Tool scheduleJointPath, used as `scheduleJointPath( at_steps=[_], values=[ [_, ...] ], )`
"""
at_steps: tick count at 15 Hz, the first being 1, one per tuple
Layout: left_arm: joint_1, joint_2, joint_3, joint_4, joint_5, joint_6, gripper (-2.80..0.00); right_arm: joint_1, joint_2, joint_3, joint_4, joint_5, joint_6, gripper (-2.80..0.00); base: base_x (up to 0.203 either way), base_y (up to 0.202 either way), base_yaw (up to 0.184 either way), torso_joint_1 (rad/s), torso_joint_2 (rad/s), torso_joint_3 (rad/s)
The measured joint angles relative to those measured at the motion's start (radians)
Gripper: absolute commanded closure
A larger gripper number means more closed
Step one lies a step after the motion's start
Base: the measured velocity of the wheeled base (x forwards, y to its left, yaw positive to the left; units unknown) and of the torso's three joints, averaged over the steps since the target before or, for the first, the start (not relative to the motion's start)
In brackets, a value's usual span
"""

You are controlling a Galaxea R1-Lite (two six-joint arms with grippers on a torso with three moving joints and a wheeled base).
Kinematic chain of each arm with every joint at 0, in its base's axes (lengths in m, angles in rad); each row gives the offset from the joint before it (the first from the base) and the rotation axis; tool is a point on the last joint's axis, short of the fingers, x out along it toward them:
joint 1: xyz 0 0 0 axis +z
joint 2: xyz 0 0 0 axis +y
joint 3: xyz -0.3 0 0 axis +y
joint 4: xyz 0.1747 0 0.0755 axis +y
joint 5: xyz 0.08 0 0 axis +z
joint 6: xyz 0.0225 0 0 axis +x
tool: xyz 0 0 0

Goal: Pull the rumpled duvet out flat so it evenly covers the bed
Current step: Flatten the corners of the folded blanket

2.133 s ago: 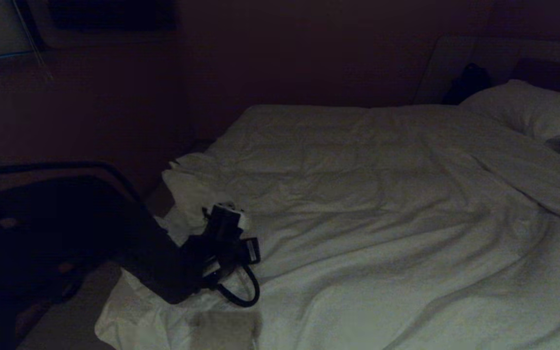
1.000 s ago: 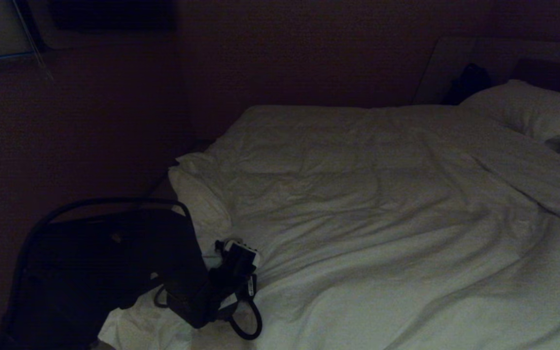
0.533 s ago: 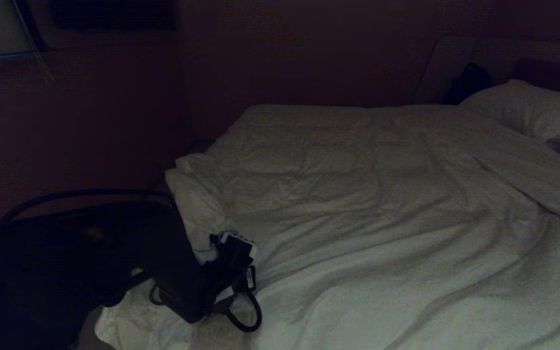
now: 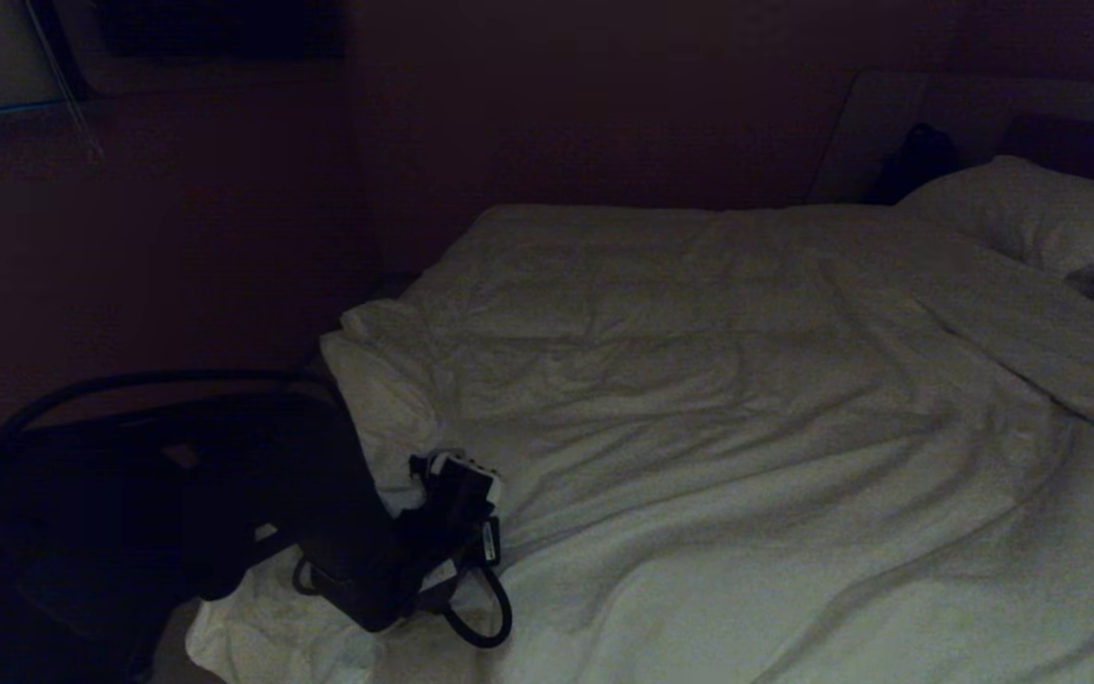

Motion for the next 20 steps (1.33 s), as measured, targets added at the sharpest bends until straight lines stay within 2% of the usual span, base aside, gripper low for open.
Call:
scheduleJointPath(
  at_steps=[7,11,20],
  values=[
    [-0.01,-0.029,0.01,-0.002,-0.004,-0.018,-2.8,0.0,0.0,0.0,0.0,0.0,0.0,0.0,0.0,0.0,0.0,0.0,0.0,0.0],
    [-0.032,-0.132,0.042,0.007,-0.006,-0.047,-2.8,0.0,0.0,0.0,0.0,0.0,0.0,0.0,0.0,0.0,0.0,0.0,0.0,0.0],
    [-0.06,-0.284,0.105,0.008,-0.012,-0.064,-2.8,0.0,0.0,0.0,0.0,-0.001,0.0,0.0,0.0,0.0,0.0,0.0,0.0,0.0]
  ],
)
